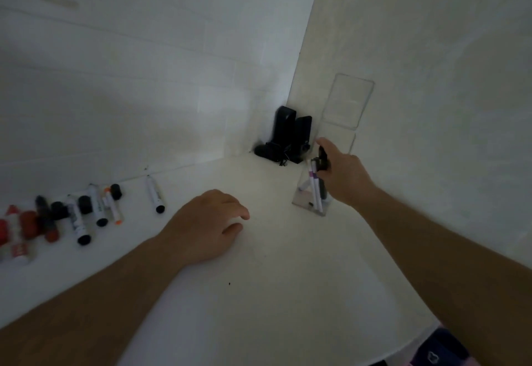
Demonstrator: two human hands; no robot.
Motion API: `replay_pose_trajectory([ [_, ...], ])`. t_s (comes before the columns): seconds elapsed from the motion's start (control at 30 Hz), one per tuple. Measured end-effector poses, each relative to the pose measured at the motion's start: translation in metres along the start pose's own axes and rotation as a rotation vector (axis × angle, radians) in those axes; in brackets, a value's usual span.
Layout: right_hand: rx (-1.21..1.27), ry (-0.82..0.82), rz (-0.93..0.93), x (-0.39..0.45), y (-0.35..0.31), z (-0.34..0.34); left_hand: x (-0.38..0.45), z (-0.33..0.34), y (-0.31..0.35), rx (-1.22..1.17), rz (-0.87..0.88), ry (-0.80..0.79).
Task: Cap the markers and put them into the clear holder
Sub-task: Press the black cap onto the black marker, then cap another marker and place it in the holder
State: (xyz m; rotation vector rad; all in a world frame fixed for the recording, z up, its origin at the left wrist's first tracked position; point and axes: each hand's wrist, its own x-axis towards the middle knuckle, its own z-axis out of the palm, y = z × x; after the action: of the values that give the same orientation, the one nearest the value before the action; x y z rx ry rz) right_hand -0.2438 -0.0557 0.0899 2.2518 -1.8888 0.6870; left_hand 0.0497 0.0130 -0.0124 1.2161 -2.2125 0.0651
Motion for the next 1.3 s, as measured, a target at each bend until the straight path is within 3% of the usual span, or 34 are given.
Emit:
replay_pose_trajectory([
  [0.2,0.091,0.048,-0.266,0.018,-0.083,0.044,-0.001,-0.009,-0.02,-0.009,-0.087,0.081],
  [0.5,0.032,0.143,-0.328,0.038,-0.118,0.083,-0.004,-0.016,-0.035,0.04,-0.133,0.147],
  [0.6,-0.062,0.353,-0.322,0.02,-0.13,0.088,-0.003,-0.029,-0.039,0.11,-0.144,0.104],
  [0.67,0.002,0.436,-0.469,0.001,-0.148,0.093,-0.007,-0.046,-0.048,0.159,-0.181,0.072],
  [0.7,0.048,0.387,-0.577,-0.008,-0.158,0.097,-0.012,-0.057,-0.056,0.185,-0.21,0.066],
  [0.77,0.199,0.137,-0.698,-0.022,-0.181,0.113,-0.026,-0.08,-0.076,0.25,-0.288,0.089],
  [0.83,0.327,-0.156,-0.637,-0.033,-0.205,0.13,-0.04,-0.1,-0.096,0.274,-0.43,0.143],
  [0.9,0.246,-0.312,-0.568,-0.034,-0.221,0.146,-0.044,-0.113,-0.113,0.294,-0.578,0.15],
  [1.07,0.134,-0.34,-0.53,-0.02,-0.236,0.15,-0.034,-0.119,-0.134,0.321,-0.734,-0.089],
  [1.2,0.03,-0.326,-0.43,-0.023,-0.219,0.13,-0.019,-0.109,-0.128,0.446,-0.712,-0.311],
  [1.3,-0.01,-0.291,-0.373,-0.038,-0.193,0.115,-0.01,-0.101,-0.121,0.518,-0.681,-0.364],
])
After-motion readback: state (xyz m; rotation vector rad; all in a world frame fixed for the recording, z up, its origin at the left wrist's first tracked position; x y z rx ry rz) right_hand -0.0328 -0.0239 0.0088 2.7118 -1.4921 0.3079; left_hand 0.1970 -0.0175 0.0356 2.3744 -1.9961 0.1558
